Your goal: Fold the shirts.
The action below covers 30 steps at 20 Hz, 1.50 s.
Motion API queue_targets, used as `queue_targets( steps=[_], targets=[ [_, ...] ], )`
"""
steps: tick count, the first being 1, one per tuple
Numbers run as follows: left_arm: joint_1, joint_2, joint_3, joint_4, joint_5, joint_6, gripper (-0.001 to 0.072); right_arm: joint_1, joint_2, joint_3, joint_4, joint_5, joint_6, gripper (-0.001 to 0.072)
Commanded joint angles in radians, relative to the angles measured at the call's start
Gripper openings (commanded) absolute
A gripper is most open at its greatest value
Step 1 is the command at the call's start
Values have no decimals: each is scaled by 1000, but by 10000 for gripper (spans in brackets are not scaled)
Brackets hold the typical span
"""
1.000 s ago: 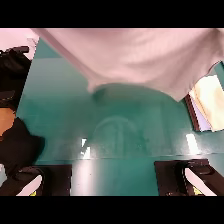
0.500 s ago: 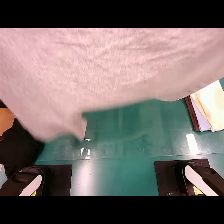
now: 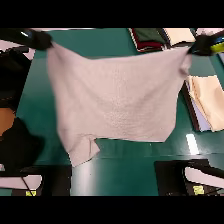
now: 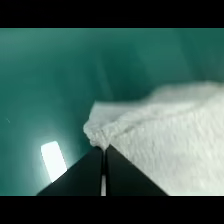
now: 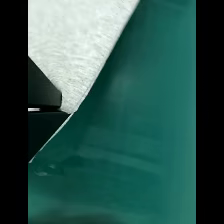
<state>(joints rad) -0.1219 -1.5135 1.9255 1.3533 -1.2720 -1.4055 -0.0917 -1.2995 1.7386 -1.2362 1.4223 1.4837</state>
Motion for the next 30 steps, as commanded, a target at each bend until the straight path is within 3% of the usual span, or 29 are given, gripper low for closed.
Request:
queue_targets(
  steps=[1,4,5,6,7,10,12,17,21,30],
  targets=[
    [0,-231,2,6,-40,-9,21,28,-190,-40,15,-85,0,11],
    [3,-272,2,35,-45,-14,45,36,-285,-5,15,-103,0,12],
    [12,-267,3,33,-46,-22,326,36,-306,18,15,-101,0,18],
    [31,-254,3,32,-55,-52,548,36,-321,45,14,-91,0,162],
    [54,-237,3,31,-74,-69,545,33,-329,73,14,-76,0,354],
    [141,-169,-5,27,-181,-80,545,26,-296,93,15,-14,-25,359],
    [191,-88,-108,23,-176,-87,545,28,-229,23,15,13,-54,359],
    [215,211,-714,9,-14,-86,545,48,-21,-255,42,-17,-75,359],
    [215,319,-1081,-136,135,-61,545,49,89,-407,125,-114,-75,359],
    [215,319,-1264,-451,309,80,544,49,159,-487,147,-144,-74,358]
  ],
)
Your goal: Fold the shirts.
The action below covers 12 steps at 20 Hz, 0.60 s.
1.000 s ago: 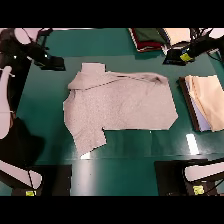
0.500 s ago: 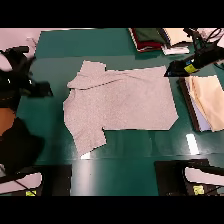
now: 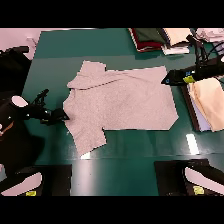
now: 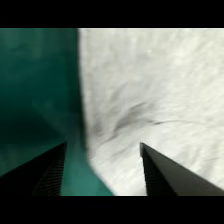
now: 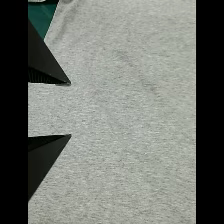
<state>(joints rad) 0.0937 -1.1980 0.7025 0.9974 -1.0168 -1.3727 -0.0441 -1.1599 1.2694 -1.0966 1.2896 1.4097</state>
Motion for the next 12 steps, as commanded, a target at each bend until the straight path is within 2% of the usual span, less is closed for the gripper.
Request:
queue_targets(
  steps=[1,6,7,8,9,12],
  targets=[
    [-1,3,-41,-110,53,49,544,1,21,-18,6,-12,3,358],
    [-82,3,-40,-109,53,74,537,1,21,-18,6,-8,11,358],
    [-105,3,-40,-98,57,74,368,1,22,-18,6,-3,13,358],
    [-114,4,-40,-91,57,73,152,0,22,-18,4,3,13,358],
    [-114,5,-38,-89,57,72,19,-8,22,-18,3,12,13,358],
    [-114,22,24,24,18,34,19,-72,23,-27,-14,92,12,358]
  ],
)
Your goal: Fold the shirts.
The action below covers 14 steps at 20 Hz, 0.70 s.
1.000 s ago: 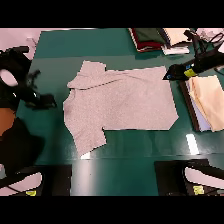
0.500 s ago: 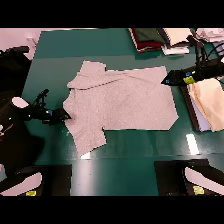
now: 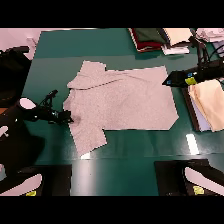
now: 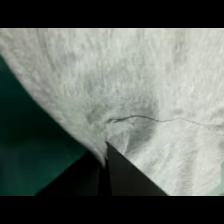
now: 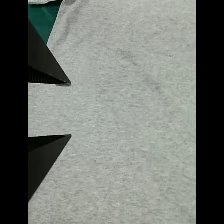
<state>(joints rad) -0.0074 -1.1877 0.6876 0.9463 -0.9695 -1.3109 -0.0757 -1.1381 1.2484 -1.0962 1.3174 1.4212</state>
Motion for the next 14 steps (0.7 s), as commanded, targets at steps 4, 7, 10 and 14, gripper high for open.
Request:
queue_targets(
  steps=[4,7,10,14],
  targets=[
    [-13,66,129,129,-74,-34,19,-177,53,-203,-112,123,1,364],
    [-13,81,142,125,-71,-34,20,-290,95,-438,-101,95,1,573],
    [-13,81,142,124,-68,-34,20,-339,101,-617,-98,34,1,495],
    [-13,81,142,122,-68,-35,20,-283,101,-722,18,-118,-1,438]
  ],
)
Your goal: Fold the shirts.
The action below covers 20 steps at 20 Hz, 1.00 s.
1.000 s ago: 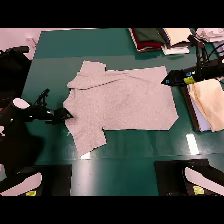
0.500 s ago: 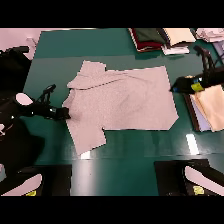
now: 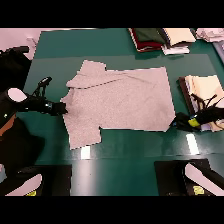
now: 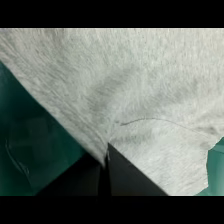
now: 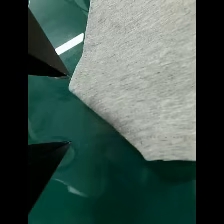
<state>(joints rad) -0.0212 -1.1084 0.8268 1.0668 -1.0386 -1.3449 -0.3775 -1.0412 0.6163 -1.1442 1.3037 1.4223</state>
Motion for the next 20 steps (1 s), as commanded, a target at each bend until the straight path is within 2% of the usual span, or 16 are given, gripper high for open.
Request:
queue_targets(
  steps=[1,3,4,6,8,11,16,20],
  targets=[
    [0,2,3,2,0,-1,20,46,4,-97,82,-141,-2,436],
    [0,2,3,0,-1,-1,20,116,2,-97,82,-208,-1,427],
    [0,2,3,0,-1,-1,20,144,1,-97,81,-234,-1,399],
    [0,2,4,0,-3,-1,20,201,3,-88,76,-271,-2,20],
    [0,23,38,5,-22,0,19,236,22,-24,74,-264,-3,12],
    [0,154,187,25,-30,-18,19,244,142,182,68,-239,-14,12],
    [0,391,627,75,-9,-43,19,166,326,671,68,-237,-18,12],
    [0,448,943,108,11,-66,19,56,376,970,69,-178,-33,12]
  ],
)
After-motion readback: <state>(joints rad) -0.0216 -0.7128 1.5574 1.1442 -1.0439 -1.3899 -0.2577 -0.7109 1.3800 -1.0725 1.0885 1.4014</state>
